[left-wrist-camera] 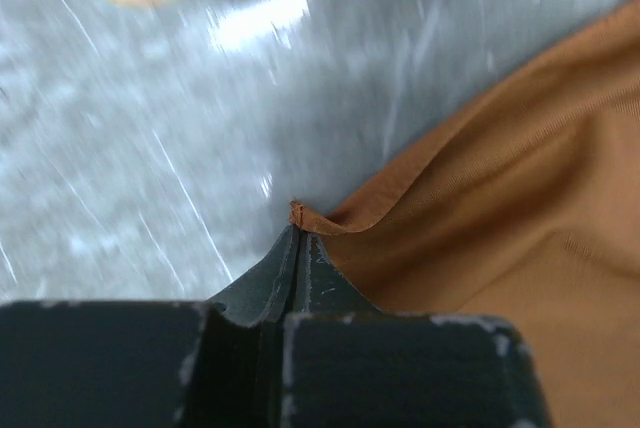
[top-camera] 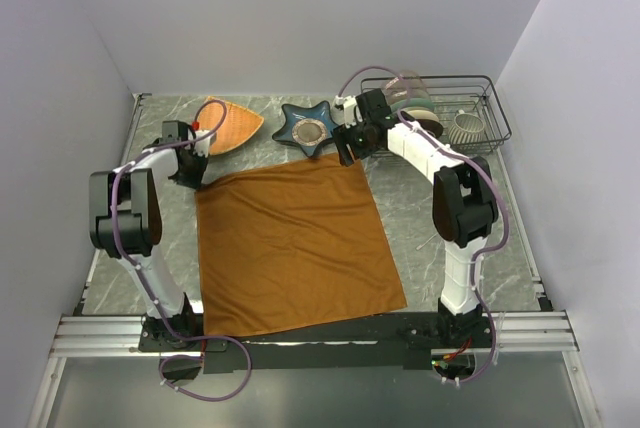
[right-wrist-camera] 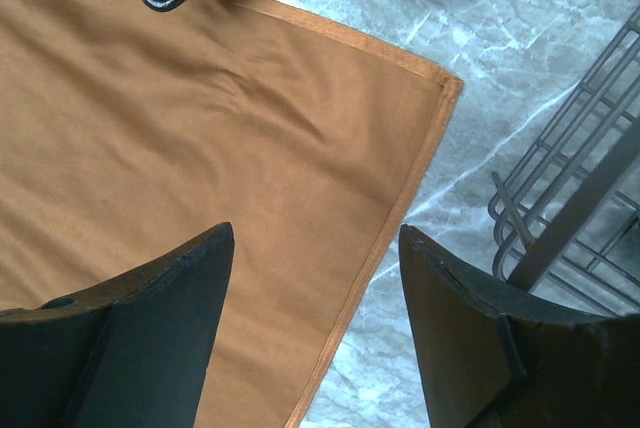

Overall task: Fold the napkin into a case and place the utensils inside
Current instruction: Pick up the flattened napkin from the center of the board.

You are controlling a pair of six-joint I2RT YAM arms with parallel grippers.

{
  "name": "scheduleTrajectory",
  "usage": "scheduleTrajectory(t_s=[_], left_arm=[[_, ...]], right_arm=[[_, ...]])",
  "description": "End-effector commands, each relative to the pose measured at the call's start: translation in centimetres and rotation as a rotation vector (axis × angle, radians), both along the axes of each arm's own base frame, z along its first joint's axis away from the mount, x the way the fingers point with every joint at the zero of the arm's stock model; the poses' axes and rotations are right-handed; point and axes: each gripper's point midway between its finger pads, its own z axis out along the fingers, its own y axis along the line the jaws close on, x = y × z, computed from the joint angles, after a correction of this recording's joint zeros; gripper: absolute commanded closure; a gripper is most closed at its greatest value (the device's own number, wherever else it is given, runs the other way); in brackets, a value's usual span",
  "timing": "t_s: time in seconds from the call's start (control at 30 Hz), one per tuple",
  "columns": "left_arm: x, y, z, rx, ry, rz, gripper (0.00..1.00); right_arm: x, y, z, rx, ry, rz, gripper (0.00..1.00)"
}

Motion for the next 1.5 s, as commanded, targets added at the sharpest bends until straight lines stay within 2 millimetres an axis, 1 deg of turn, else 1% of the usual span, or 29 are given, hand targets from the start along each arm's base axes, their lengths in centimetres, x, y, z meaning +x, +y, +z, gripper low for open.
scheduleTrajectory(t_s=[0.0, 0.1, 0.23, 0.3, 0.37, 0.4, 0.43, 0.47, 0.53, 0.57, 0.67, 0.7, 0.73, 0.77, 0.83, 0.87, 0.93, 0.97, 1.03, 1.07, 1.13, 1.3, 1.43, 1.47], left_arm=[[-3.8, 0.3, -0.2, 0.029, 0.094, -0.053, 0.99], [-3.9, 0.3, 0.1, 0.028, 0.089, -0.056, 0.99], [-4.1, 0.8, 0.4, 0.041, 0.086, -0.056, 0.99], [-4.3, 1.1, 0.6, 0.048, 0.082, -0.054, 0.99], [-4.6, 1.4, 0.6, 0.055, 0.083, -0.056, 0.99], [-4.6, 1.5, 0.9, 0.058, 0.077, -0.057, 0.99], [-4.8, 1.6, 0.8, 0.063, 0.08, -0.059, 0.99], [-4.8, 1.8, 1.0, 0.068, 0.077, -0.057, 0.99], [-5.0, 1.8, 1.1, 0.07, 0.075, -0.058, 0.99], [-5.1, 1.9, 1.0, 0.069, 0.078, -0.059, 0.99], [-5.4, 2.2, 1.1, 0.074, 0.078, -0.057, 0.99], [-5.5, 2.3, 1.1, 0.076, 0.078, -0.055, 0.99], [-5.6, 2.4, 1.1, 0.077, 0.078, -0.056, 0.99], [-5.6, 2.6, 1.1, 0.076, 0.079, -0.05, 0.99], [-5.5, 2.6, 1.3, 0.071, 0.075, -0.048, 0.99], [-5.6, 2.6, 1.2, 0.068, 0.077, -0.048, 0.99], [-5.5, 2.5, 1.3, 0.061, 0.075, -0.049, 0.99], [-5.5, 2.4, 1.2, 0.057, 0.076, -0.048, 0.99], [-5.5, 2.5, 1.2, 0.055, 0.076, -0.046, 0.99], [-5.5, 2.4, 1.2, 0.055, 0.077, -0.047, 0.99], [-5.5, 2.4, 1.1, 0.055, 0.079, -0.049, 0.99], [-5.5, 2.6, 1.1, 0.053, 0.082, -0.043, 0.99], [-5.2, 2.5, 1.3, 0.046, 0.076, -0.042, 0.99], [-5.1, 2.6, 1.3, 0.044, 0.076, -0.038, 0.99]], right_arm=[[2.0, 0.7, 0.2, 0.028, -0.033, -0.019, 0.27], [2.7, 1.2, 0.1, 0.031, -0.05, -0.014, 0.3], [3.5, 2.0, -0.1, 0.017, -0.079, -0.015, 0.35], [3.8, 2.4, -0.5, 0.012, -0.084, -0.018, 0.36], [4.6, 2.3, -0.8, 0.005, -0.1, -0.046, 0.37], [4.8, 2.4, -0.8, 0.005, -0.108, -0.053, 0.37], [5.4, 2.4, -0.4, 0.011, -0.12, -0.076, 0.37], [5.5, 2.4, -1.2, 0.005, -0.101, -0.08, 0.37], [5.9, 3.0, -0.8, 0.013, -0.112, -0.074, 0.39], [6.0, 3.2, -1.1, 0.01, -0.113, -0.072, 0.39], [6.4, 3.7, -1.2, 0.0, -0.134, -0.074, 0.4], [6.4, 3.5, -1.3, -0.007, -0.13, -0.085, 0.4], [6.8, 3.6, -1.1, 0.0, -0.129, -0.091, 0.4], [6.6, 3.4, -2.0, -0.015, -0.101, -0.094, 0.4], [6.7, 3.7, -2.0, -0.009, -0.091, -0.1, 0.4], [6.7, 3.7, -2.6, -0.013, -0.078, -0.102, 0.4], [6.9, 3.7, -2.6, -0.01, -0.075, -0.116, 0.41], [7.0, 3.6, -3.2, -0.018, -0.063, -0.121, 0.41], [7.2, 3.8, -3.3, -0.014, -0.065, -0.131, 0.42], [7.2, 3.7, -3.8, -0.017, -0.05, -0.132, 0.42], [7.1, 3.9, -4.1, -0.016, -0.04, -0.13, 0.43], [6.7, 3.6, -5.8, -0.032, -0.006, -0.145, 0.44], [6.9, 3.5, -7.1, -0.045, 0.006, -0.155, 0.46], [6.6, 3.4, -7.5, -0.057, 0.021, -0.157, 0.46]])
